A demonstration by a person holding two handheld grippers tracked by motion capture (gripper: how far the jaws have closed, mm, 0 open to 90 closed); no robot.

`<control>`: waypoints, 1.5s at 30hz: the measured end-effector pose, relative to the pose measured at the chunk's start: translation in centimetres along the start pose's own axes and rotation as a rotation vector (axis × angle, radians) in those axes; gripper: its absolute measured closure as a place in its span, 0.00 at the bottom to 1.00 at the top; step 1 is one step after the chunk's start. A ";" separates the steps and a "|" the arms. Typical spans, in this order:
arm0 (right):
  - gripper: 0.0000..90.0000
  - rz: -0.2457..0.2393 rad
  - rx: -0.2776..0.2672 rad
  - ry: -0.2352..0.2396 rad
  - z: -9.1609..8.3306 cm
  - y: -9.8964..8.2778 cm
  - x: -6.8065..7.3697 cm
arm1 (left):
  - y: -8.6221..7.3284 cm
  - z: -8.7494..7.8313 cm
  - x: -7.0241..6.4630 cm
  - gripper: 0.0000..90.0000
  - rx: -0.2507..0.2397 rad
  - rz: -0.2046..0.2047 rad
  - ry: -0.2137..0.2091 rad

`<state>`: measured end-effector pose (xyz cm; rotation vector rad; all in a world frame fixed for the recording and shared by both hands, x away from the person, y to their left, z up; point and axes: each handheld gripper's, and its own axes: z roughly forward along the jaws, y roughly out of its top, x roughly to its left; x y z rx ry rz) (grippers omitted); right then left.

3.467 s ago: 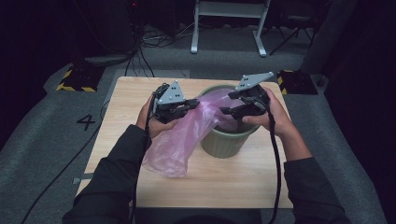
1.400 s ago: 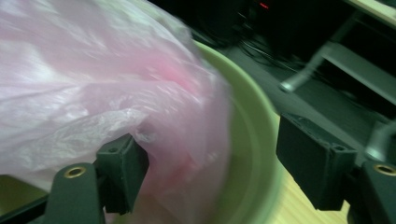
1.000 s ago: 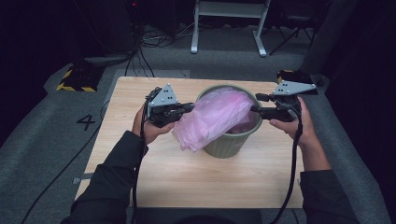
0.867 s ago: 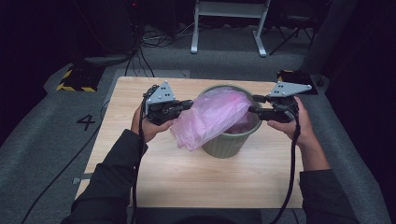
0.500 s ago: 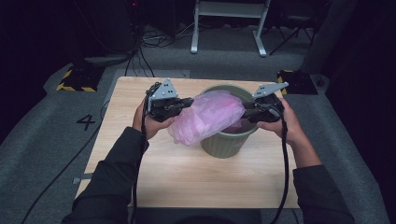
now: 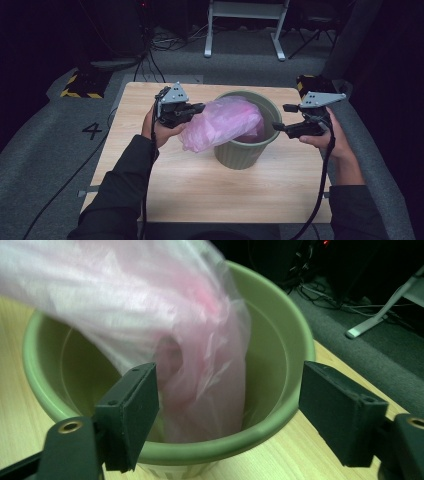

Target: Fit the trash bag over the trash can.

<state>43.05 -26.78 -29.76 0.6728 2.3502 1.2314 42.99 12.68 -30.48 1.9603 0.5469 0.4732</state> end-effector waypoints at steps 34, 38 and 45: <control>1.00 -0.060 0.166 -0.049 5.3 2.1 2.7 | -4.6 -8.0 -1.2 0.20 -0.125 -0.075 -0.016; 1.00 -0.056 0.164 -0.062 5.3 2.0 2.5 | -5.5 -7.9 -1.9 0.22 -0.120 -0.072 -0.040; 0.64 -0.042 0.075 -0.099 4.2 2.9 3.4 | -4.3 -6.0 -4.7 0.31 -0.111 0.006 -0.124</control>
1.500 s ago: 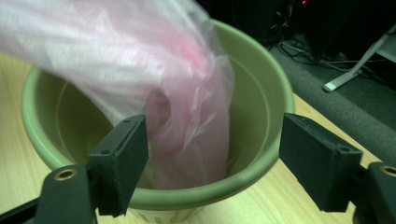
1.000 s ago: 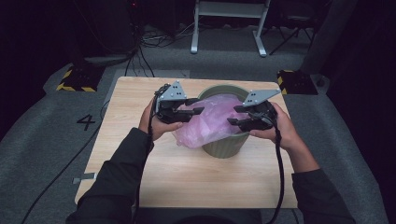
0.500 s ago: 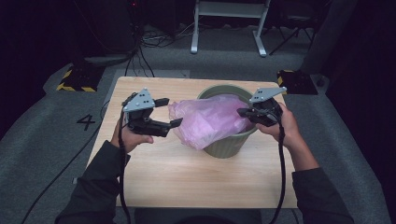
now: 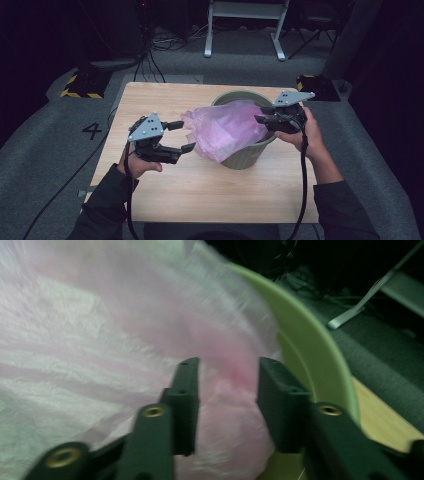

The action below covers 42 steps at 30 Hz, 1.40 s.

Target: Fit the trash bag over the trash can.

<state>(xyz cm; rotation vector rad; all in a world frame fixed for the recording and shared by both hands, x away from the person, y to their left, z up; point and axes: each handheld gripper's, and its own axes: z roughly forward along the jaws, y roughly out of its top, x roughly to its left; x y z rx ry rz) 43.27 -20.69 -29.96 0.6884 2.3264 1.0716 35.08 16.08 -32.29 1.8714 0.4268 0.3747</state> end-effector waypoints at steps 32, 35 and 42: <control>0.98 -0.244 -0.093 0.205 -0.4 1.1 10.6 | 0.8 4.2 -1.0 0.97 0.037 0.113 -0.036; 1.00 -0.230 -0.111 0.194 -1.3 0.6 10.1 | 0.7 3.8 -0.7 0.97 0.031 0.115 -0.028; 1.00 -0.143 -0.149 0.143 -3.8 -1.3 8.1 | 0.3 3.4 -0.3 0.98 0.056 0.126 -0.011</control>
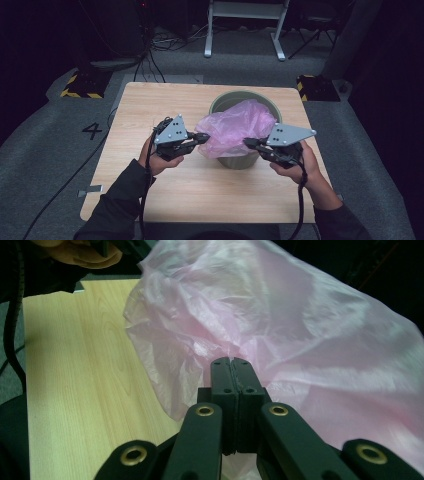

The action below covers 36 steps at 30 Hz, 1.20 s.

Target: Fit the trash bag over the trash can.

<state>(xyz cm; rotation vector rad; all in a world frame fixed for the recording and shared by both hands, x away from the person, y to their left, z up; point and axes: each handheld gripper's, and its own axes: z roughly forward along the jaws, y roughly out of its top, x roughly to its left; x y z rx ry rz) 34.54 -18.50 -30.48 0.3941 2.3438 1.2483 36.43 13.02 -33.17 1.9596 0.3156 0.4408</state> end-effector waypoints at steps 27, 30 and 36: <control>0.85 0.215 -0.048 -0.205 -5.7 -8.8 -4.2 | -3.2 0.0 2.3 0.97 0.008 -0.079 0.097; 0.58 0.186 -0.090 -0.182 -5.9 -8.1 -3.8 | -2.8 -0.3 2.0 0.97 -0.005 -0.061 0.105; 0.35 0.155 -0.093 -0.152 -5.6 -6.0 -2.4 | -2.3 -0.8 2.1 0.99 -0.030 -0.055 0.123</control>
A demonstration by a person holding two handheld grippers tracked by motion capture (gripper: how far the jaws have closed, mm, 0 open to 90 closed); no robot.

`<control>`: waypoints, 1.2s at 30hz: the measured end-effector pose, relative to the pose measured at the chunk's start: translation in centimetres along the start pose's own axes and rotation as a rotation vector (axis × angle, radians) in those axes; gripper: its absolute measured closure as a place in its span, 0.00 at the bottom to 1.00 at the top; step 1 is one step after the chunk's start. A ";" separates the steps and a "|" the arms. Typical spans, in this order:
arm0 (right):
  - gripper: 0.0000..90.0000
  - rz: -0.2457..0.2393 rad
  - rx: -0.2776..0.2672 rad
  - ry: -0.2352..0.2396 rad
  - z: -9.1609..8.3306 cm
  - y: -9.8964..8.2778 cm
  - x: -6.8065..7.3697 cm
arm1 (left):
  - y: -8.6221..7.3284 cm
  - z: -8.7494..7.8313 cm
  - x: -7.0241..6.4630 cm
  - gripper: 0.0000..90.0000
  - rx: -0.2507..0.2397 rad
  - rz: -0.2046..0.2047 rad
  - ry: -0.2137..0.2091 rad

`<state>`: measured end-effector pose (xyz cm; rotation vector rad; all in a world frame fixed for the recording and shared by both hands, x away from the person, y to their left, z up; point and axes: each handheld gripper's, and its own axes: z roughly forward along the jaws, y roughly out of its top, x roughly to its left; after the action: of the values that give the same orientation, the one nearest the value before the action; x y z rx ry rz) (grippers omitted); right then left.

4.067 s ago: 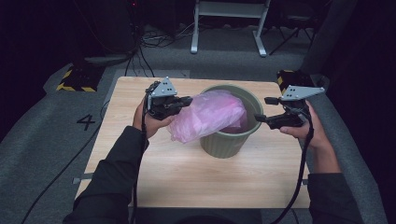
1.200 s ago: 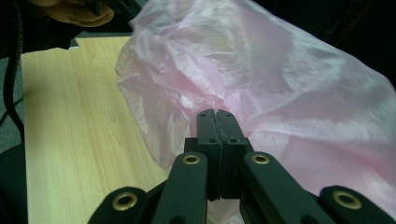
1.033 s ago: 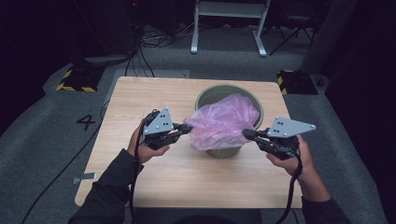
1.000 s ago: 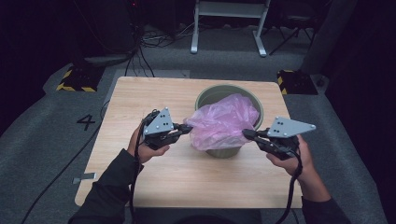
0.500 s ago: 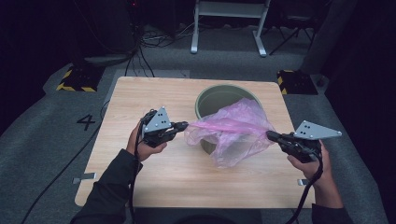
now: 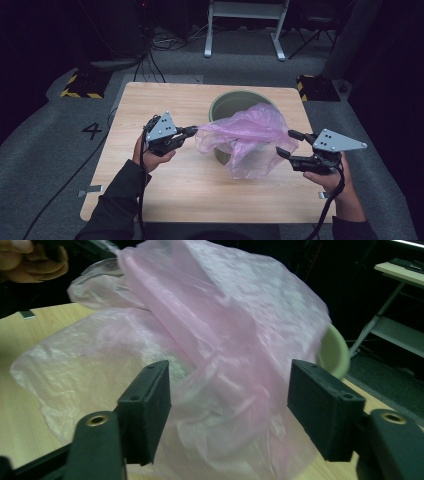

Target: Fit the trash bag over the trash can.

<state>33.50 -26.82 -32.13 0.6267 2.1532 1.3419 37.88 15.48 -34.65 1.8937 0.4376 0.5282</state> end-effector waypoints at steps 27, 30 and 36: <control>1.00 0.006 0.075 -0.124 1.9 -0.2 -0.8 | -1.2 -3.1 -0.9 0.20 -0.034 -0.141 -0.037; 1.00 0.021 0.064 -0.128 1.9 -0.2 -1.0 | -2.4 -2.8 -1.7 0.18 -0.004 -0.149 -0.073; 1.00 0.027 0.049 -0.109 2.0 -0.2 -0.8 | -4.9 -0.1 -3.0 0.18 0.060 -0.197 -0.145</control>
<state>35.44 -26.08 -32.95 0.7340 2.1022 1.2428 35.03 15.69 -39.63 1.9068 0.5421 0.2481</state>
